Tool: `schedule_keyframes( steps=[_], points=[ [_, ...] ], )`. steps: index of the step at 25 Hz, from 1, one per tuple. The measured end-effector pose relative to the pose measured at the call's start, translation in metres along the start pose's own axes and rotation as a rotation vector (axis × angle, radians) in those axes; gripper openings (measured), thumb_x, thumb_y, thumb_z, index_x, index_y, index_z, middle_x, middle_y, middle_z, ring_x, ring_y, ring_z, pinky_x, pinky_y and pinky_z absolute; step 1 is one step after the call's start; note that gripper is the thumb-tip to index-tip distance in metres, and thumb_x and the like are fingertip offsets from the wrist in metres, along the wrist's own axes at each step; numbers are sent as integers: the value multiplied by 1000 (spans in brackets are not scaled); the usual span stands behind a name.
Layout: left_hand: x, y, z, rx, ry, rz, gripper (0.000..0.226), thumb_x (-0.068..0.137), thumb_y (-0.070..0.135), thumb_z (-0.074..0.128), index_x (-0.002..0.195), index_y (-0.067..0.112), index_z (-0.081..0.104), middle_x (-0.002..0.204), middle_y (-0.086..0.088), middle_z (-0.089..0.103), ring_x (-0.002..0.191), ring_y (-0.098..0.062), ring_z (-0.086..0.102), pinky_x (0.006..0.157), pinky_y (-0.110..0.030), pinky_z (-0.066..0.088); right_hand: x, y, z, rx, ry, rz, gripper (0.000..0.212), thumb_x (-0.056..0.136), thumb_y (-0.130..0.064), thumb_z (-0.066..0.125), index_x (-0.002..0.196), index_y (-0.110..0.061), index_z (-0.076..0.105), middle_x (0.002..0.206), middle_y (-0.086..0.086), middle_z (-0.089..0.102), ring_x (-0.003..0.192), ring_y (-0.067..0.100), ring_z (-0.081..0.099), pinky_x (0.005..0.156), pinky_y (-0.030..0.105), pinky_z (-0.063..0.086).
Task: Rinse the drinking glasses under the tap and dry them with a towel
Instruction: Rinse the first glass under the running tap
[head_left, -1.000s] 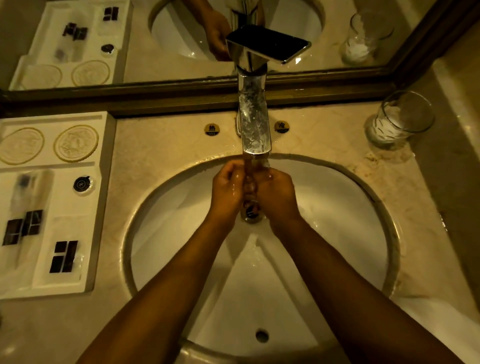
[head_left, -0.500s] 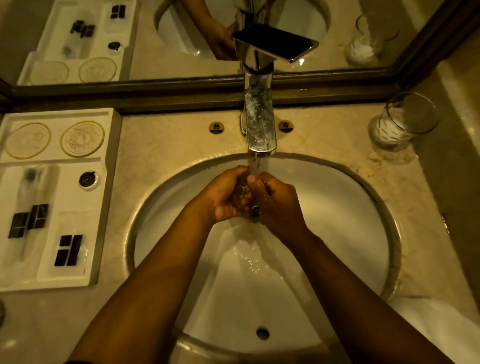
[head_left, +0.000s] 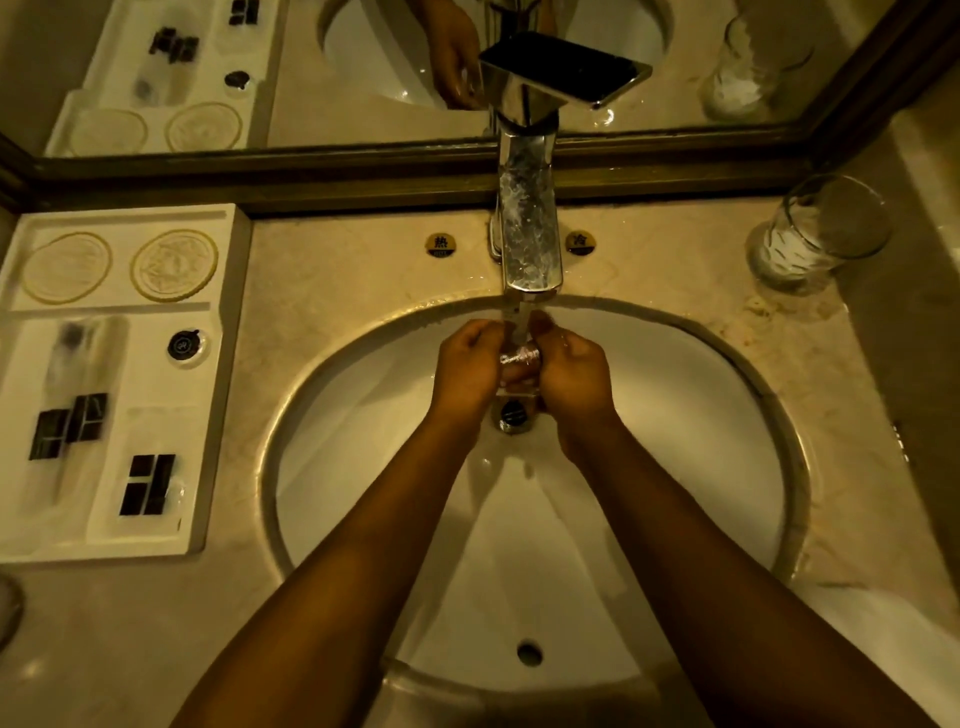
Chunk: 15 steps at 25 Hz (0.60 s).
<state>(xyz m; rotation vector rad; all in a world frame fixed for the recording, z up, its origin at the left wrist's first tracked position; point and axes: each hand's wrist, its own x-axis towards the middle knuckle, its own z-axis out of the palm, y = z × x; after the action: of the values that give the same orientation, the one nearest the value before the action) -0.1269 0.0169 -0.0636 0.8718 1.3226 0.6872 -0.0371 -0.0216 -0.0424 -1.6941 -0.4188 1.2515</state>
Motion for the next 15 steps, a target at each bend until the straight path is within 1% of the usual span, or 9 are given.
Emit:
schedule_keyframes(
  steps=[2, 3, 5, 6, 8, 10, 12, 14, 15],
  points=[
    [-1, 12, -3, -109, -197, -280, 31, 101, 33, 44, 90, 12, 65, 67, -5, 67, 57, -19, 65, 53, -29, 56, -6, 9, -1, -59, 64, -150, 40, 100, -42, 49, 88, -12, 72, 79, 9, 74, 75, 23, 72, 67, 36, 58],
    [-3, 19, -5, -180, -304, -397, 33, 100, 34, 42, 85, 12, 61, 58, -4, 61, 47, -16, 58, 48, -25, 52, -9, 14, -3, -78, 83, -225, 40, 100, -40, 49, 84, -11, 72, 75, 8, 72, 70, 21, 70, 64, 34, 57],
    [-3, 25, -6, -290, -415, -478, 37, 100, 35, 40, 85, 10, 63, 55, -5, 59, 42, -16, 55, 49, -24, 51, -13, 17, -7, -33, 71, -300, 36, 101, -35, 50, 80, -13, 69, 68, 3, 69, 60, 12, 66, 53, 24, 51],
    [-1, 25, -5, -324, -442, -464, 39, 100, 37, 41, 88, 10, 67, 59, -7, 62, 45, -18, 58, 53, -27, 53, -13, 15, -9, 24, 61, -273, 35, 101, -34, 50, 81, -14, 69, 68, 3, 69, 58, 9, 64, 51, 21, 49],
    [2, 21, -4, -333, -461, -382, 44, 100, 44, 42, 100, 11, 70, 69, -9, 66, 51, -20, 62, 61, -33, 49, -9, 10, -10, 191, 52, -88, 37, 100, -41, 50, 83, -15, 69, 72, 8, 71, 60, 13, 66, 50, 22, 48],
    [4, 11, 1, -172, -362, -235, 48, 99, 51, 47, 112, 10, 69, 83, -11, 72, 65, -20, 66, 63, -33, 49, -5, 9, -9, 352, 18, 146, 39, 98, -47, 49, 77, -17, 62, 65, 8, 65, 49, 14, 59, 43, 21, 41],
    [3, 2, 2, -11, -229, -68, 39, 99, 45, 54, 117, 15, 70, 102, -8, 77, 87, -20, 72, 72, -34, 51, 0, 15, -7, 514, -4, 267, 41, 100, -47, 46, 69, -20, 53, 57, 0, 56, 40, 10, 47, 33, 19, 30],
    [-1, -4, -2, 10, -201, 59, 26, 103, 33, 52, 120, 22, 69, 109, -1, 77, 97, -13, 72, 78, -30, 51, 5, 20, -6, 732, -25, 338, 45, 102, -45, 41, 66, -20, 49, 51, -3, 51, 39, 8, 45, 30, 17, 27],
    [-4, -5, -4, 2, -205, 96, 26, 104, 28, 50, 123, 24, 68, 113, 1, 76, 101, -11, 71, 80, -29, 50, 8, 22, -6, 821, -27, 373, 46, 103, -45, 38, 65, -20, 47, 49, -4, 50, 38, 7, 46, 29, 16, 26]
  ],
)
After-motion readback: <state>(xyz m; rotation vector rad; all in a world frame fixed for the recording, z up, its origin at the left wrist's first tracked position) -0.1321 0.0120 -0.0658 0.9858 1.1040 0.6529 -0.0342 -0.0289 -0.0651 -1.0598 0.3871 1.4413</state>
